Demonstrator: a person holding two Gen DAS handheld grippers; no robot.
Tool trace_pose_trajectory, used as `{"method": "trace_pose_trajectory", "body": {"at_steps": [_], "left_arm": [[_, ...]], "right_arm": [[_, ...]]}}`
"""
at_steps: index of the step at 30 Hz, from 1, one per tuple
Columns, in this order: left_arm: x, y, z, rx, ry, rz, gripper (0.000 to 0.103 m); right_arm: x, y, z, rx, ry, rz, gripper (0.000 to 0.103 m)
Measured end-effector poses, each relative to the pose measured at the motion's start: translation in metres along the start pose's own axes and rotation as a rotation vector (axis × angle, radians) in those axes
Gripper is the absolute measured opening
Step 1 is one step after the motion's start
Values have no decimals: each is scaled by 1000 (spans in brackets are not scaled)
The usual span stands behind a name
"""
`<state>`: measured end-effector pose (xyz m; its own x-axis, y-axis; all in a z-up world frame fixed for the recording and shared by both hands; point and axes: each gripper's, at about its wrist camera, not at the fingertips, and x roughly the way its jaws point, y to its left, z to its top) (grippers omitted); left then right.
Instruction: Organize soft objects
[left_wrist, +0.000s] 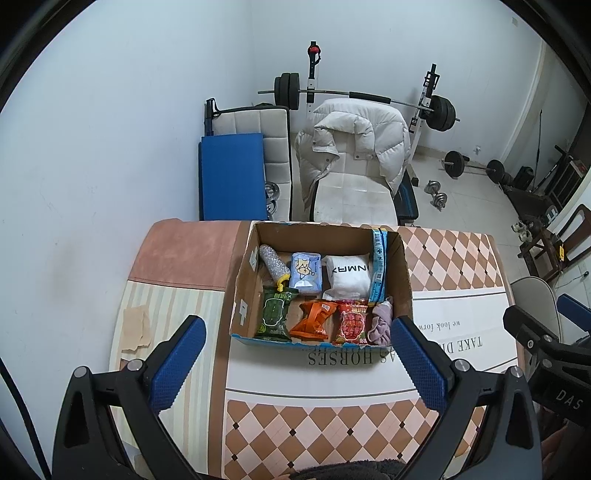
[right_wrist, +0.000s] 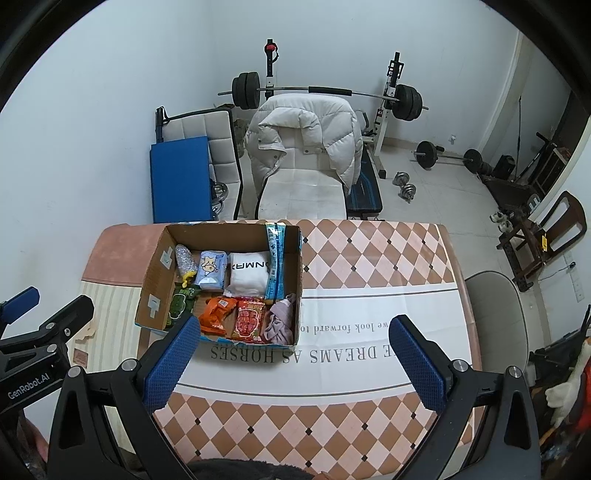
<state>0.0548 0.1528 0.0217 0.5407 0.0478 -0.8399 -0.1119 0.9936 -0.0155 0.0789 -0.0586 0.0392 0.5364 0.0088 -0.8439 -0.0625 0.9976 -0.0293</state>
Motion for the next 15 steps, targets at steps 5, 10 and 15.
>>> {"method": "trace_pose_trajectory", "body": {"at_steps": [5,10,15], "left_arm": [[-1,0,0,2,4,-3,102],[2,1,-6,5,6,3,102],[1,2,-8,4,5,3,102]], "right_arm": [[0,0,0,-3,2,0,103],[-1,1,-1,-6,-2,-2,103],[-1,1,-2,-9,-2,0,103]]}}
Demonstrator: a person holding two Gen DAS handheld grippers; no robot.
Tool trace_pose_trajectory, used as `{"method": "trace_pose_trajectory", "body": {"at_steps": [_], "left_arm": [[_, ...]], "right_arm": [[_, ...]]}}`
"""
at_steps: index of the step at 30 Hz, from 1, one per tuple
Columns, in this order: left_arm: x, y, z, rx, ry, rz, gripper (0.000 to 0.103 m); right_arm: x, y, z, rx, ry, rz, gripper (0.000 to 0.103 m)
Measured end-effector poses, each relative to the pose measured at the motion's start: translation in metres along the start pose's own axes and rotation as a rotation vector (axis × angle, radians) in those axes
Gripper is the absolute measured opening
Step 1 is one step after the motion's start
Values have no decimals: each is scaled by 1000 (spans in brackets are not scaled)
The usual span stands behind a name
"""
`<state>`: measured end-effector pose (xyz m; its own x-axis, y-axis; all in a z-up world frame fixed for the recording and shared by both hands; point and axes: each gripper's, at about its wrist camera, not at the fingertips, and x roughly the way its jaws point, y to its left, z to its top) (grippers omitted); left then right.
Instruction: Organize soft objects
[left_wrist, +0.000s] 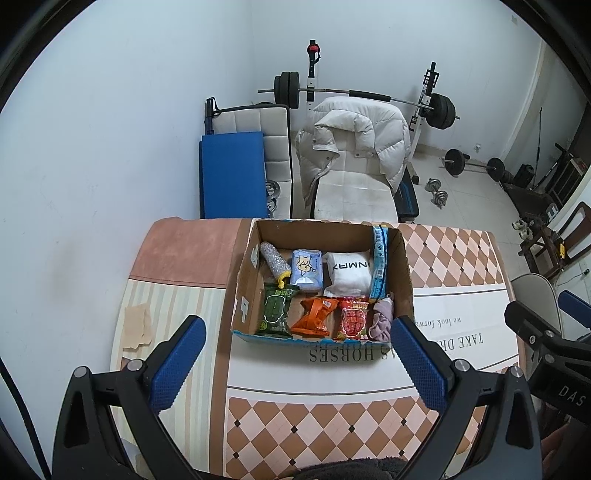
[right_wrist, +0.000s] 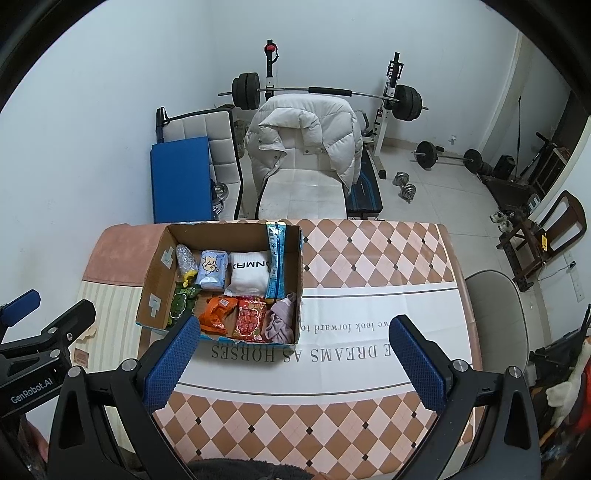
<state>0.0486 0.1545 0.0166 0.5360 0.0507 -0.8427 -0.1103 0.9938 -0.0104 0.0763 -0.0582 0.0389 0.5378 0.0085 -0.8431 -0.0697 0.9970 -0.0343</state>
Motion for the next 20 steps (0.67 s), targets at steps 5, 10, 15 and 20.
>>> {"method": "trace_pose_trajectory", "body": {"at_steps": [5,10,15,20], "left_arm": [[0,-1,1,2,-1,-2,102],[-1,-1,1,0,1,0,102],[-3,0,-2,-2,-1,6,102],[-5,1,-1,-5,-8,6,102]], "right_arm": [[0,0,0,1,-1,0,103],[-1,0,0,0,0,0,103],[-1,0,0,-2,1,2,103],[-1,0,0,-2,0,2,103]]}}
